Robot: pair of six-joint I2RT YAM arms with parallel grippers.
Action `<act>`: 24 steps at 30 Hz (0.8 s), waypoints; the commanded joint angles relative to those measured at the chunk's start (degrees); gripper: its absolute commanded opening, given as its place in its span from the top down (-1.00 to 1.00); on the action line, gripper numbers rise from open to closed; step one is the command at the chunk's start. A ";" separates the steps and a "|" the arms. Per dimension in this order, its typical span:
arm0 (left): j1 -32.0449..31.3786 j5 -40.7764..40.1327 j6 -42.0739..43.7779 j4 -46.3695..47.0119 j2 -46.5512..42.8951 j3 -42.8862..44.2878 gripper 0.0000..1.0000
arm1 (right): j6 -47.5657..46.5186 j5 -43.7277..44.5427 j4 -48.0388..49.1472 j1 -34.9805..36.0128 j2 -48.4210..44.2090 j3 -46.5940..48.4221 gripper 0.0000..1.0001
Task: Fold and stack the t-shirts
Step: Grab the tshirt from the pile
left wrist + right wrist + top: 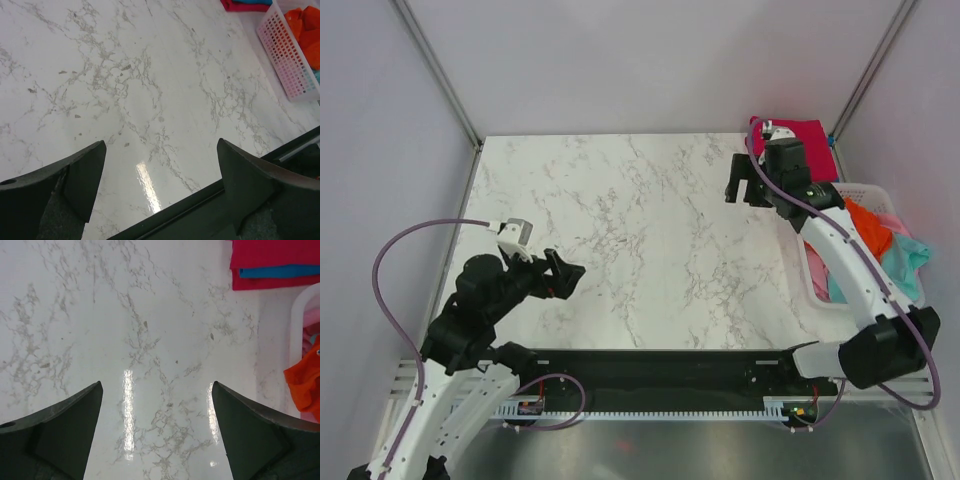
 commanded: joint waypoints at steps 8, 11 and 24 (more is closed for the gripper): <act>-0.03 -11.92 0.44 4.77 -11.07 -3.49 -0.99 | 4.42 13.65 -1.96 -2.68 -11.85 -1.34 -0.96; -0.03 -8.40 1.32 5.12 -10.64 -3.22 -0.99 | 5.05 15.87 -3.28 -8.81 -12.21 -2.40 -0.96; -0.21 -5.75 2.56 5.12 -10.72 -5.24 -0.99 | 6.19 5.23 -3.81 -22.03 -2.11 -5.30 -0.96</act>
